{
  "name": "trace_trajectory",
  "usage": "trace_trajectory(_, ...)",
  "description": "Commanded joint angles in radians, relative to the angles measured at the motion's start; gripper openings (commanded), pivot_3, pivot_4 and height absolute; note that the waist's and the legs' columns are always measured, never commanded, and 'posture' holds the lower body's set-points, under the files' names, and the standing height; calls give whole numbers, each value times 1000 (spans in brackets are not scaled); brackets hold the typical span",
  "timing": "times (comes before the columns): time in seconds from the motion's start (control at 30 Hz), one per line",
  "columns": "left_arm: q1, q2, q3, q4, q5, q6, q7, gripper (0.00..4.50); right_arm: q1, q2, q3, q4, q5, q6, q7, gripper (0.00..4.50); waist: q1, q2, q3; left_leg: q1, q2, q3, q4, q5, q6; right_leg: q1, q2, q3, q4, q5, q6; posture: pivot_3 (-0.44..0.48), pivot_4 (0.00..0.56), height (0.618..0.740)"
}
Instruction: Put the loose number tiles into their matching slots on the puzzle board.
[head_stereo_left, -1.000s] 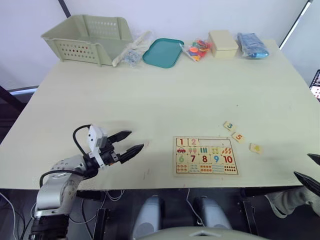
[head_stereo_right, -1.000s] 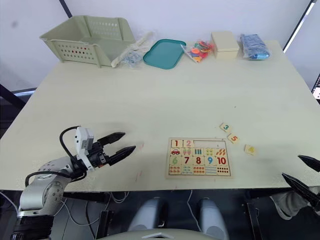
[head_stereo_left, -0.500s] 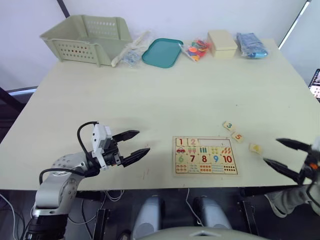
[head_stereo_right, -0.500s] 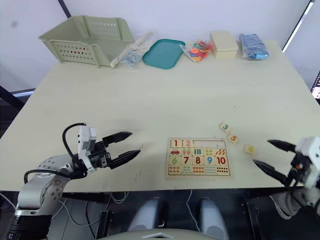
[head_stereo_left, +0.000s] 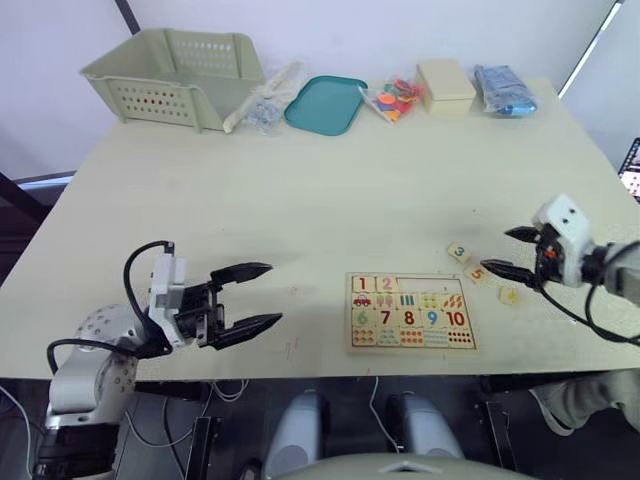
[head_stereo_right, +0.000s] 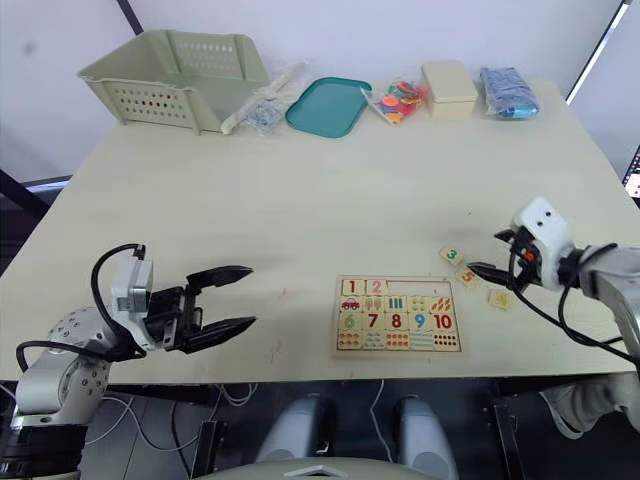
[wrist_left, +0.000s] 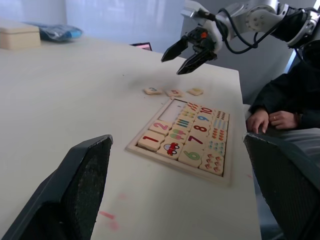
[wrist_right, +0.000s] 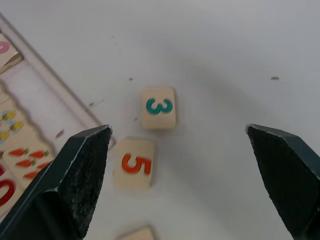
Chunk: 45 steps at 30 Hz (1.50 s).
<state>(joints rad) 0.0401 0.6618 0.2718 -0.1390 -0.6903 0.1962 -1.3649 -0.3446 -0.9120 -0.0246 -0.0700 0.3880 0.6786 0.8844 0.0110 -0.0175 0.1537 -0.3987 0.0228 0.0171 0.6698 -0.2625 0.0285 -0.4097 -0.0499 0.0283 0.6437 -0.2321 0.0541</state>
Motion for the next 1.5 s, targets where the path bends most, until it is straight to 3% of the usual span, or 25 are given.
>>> trace_trajectory(0.03, 7, -15, 26, 1, -20, -33, -5, 4440, -67, 24, 52, 37, -39, 23, -2, 4500, 2, 0, 0, 0, 0, 0, 0, 0, 0, 0, 0, 0, 0, 0, 1, 0, 150, 740)
trace_trajectory(0.27, 53, -43, 32, -5, -13, -70, 12, 4440, -155, 102, 126, 150, -113, 10, -17, 4500, -1, 0, 0, 0, 0, 0, 0, 0, 0, 0, 0, 0, 0, 2, 3, 0, 150, 740)
trace_trajectory(0.67, 67, -41, 29, 1, -18, -80, 20, 4440, -102, 150, 96, 119, -106, 44, -48, 4500, 0, 0, 0, 0, 0, 0, 0, 0, 0, 0, 0, 0, 0, 2, 3, 0, 150, 740)
trace_trajectory(0.73, 64, -41, 27, 3, -18, -80, 20, 4500, -86, 158, 87, 106, -102, 43, -57, 3997, 0, 0, 0, 0, 0, 0, 0, 0, 0, 0, 0, 0, 0, 2, 3, 0, 150, 740)
trace_trajectory(0.83, 59, -43, 24, 8, -17, -82, 19, 4500, -56, 180, 63, 89, -97, 14, -74, 2764, 0, 0, 0, 0, 0, 0, 0, 0, 0, 0, 0, 0, 0, 2, 3, 0, 150, 740)
trace_trajectory(1.07, 63, -43, 23, 9, -17, -87, 17, 4500, 21, 195, 36, 61, -104, -19, -94, 2764, 1, 0, 0, 0, 0, 0, 0, 0, 0, 0, 0, -1, 0, 2, 3, 0, 150, 740)
trace_trajectory(1.5, 45, -46, 14, 21, -13, -89, 17, 4500, 30, 244, 31, 54, -109, -43, -132, 2764, -13, 0, 0, 0, 1, -1, 0, 0, 0, 0, 0, -1, 0, 2, 3, 0, 150, 740)
